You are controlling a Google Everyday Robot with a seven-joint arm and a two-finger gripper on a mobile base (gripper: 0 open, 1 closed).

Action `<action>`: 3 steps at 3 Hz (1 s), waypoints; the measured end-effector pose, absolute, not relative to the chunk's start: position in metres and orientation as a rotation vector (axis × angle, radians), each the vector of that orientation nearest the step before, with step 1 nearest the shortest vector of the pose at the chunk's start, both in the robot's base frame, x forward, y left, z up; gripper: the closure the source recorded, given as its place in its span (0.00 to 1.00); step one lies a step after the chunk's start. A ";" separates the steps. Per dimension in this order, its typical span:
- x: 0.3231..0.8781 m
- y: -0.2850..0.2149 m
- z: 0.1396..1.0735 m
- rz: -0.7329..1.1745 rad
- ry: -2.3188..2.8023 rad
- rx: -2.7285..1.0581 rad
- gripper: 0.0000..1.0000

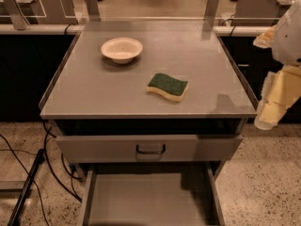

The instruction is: Place sponge into middle drawer

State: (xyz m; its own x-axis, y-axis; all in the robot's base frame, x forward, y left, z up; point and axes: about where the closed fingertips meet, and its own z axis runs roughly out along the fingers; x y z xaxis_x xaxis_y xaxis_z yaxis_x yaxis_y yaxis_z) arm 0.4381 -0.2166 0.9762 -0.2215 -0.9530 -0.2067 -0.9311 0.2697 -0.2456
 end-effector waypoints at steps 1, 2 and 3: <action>0.442 -0.215 0.976 -0.097 2.233 -1.712 0.00; 0.458 -0.206 0.972 -0.087 2.239 -1.653 0.00; 0.482 -0.198 0.963 -0.059 2.258 -1.579 0.00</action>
Offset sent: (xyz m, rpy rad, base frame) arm 0.0375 0.0176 -0.0116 0.0661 -0.0235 -0.0764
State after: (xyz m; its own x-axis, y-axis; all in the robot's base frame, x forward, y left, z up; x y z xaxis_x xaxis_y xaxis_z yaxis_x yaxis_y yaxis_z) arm 0.4824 -0.1978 0.9632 -0.2940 -0.9125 -0.2844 -0.8963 0.3666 -0.2496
